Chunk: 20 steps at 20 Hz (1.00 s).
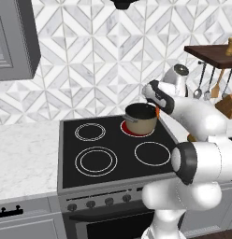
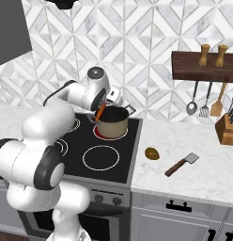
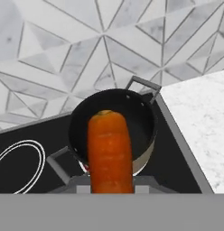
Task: Put the avocado and carrot in the pot. Retrieve the spatula and lightly stir the vegetables in the pot.
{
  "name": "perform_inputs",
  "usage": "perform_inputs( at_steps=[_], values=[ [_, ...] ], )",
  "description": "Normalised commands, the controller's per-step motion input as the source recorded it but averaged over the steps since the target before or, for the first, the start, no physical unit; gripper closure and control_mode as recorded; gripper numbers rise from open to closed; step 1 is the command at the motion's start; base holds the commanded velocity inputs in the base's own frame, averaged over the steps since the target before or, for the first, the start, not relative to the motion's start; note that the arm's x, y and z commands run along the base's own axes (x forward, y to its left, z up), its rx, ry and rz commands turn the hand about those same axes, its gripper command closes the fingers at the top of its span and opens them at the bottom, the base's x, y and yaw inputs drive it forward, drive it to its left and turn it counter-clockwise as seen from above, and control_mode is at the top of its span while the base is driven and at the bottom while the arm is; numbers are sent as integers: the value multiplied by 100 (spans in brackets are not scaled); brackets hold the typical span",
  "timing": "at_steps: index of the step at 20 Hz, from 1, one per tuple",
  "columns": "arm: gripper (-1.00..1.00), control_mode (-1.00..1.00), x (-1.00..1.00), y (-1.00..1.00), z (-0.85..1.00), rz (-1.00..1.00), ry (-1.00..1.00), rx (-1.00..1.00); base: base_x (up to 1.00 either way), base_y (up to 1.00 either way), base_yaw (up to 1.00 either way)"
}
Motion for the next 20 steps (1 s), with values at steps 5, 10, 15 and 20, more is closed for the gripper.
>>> perform_inputs(
  at_steps=[5, 10, 15, 20],
  values=[
    [100, -100, 57, 5, -39, 16, -7, -12, 0, 0, 0],
    [100, -100, 44, 0, -38, 20, -9, -6, 0, 0, 0],
    [100, -100, 10, 0, -42, 11, 0, -7, 0, 0, 0],
    [100, -100, 14, 9, 0, 2, -1, -1, 0, 0, 0]
  ],
)
